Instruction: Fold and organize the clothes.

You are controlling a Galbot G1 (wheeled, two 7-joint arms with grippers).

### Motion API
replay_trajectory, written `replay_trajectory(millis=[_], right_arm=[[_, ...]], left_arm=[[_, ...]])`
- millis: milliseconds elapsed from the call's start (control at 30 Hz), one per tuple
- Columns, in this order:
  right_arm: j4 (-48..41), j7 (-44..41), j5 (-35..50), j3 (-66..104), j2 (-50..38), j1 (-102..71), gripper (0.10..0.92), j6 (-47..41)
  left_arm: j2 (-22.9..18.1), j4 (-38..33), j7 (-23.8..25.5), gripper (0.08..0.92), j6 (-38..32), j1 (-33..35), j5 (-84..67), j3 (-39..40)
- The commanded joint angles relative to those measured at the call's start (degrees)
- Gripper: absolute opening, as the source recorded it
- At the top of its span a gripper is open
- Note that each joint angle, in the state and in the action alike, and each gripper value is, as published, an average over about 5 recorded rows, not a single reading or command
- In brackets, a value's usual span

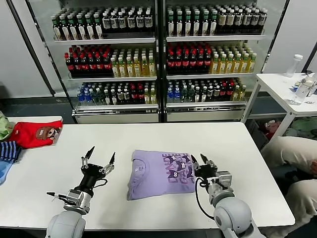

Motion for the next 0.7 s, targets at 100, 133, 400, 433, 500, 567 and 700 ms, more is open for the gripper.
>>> replay_trajectory(millis=[100,133,400,433,500,567,700], right_arm=[[1.57,-0.66,-10.51,2.49,-1.23,-1.87,0.571,8.20],[1.40,-0.68,-10.64,3.04,-1.34,-1.42,0.597,8.50],[-0.37,-1.65,-10.79,11.26,-2.33,1.31,0.798,9.27],[-0.54,-1.88,-10.76,12.17,-2.59,1.37,0.811,9.43],[-0.74,-2.29,-10.71,13.37,-2.95,1.18,0.819,9.68],[-0.82,-2.62,-10.74,13.98,-3.10,0.82,0.822,9.98],[-1.30,-3.29,-12.53,14.20,-2.92,0.27,0.823,10.62]], left_arm=[[-0.58,2.58,1.46,0.823,-3.06,-3.05,-0.12,0.39],[-0.56,2.75,1.51,0.823,-3.20,-3.33,-0.15,0.35],[0.39,2.88,6.25,0.823,-5.81,-2.93,-1.14,-0.22],[0.50,3.00,6.65,0.823,-6.27,-2.98,-1.14,-0.24],[0.50,3.36,6.92,0.823,-6.86,-3.36,-1.17,-0.21],[0.37,3.77,7.23,0.823,-7.11,-3.75,-1.13,-0.14],[0.08,4.31,7.44,0.823,-7.22,-4.04,-0.95,0.08]])
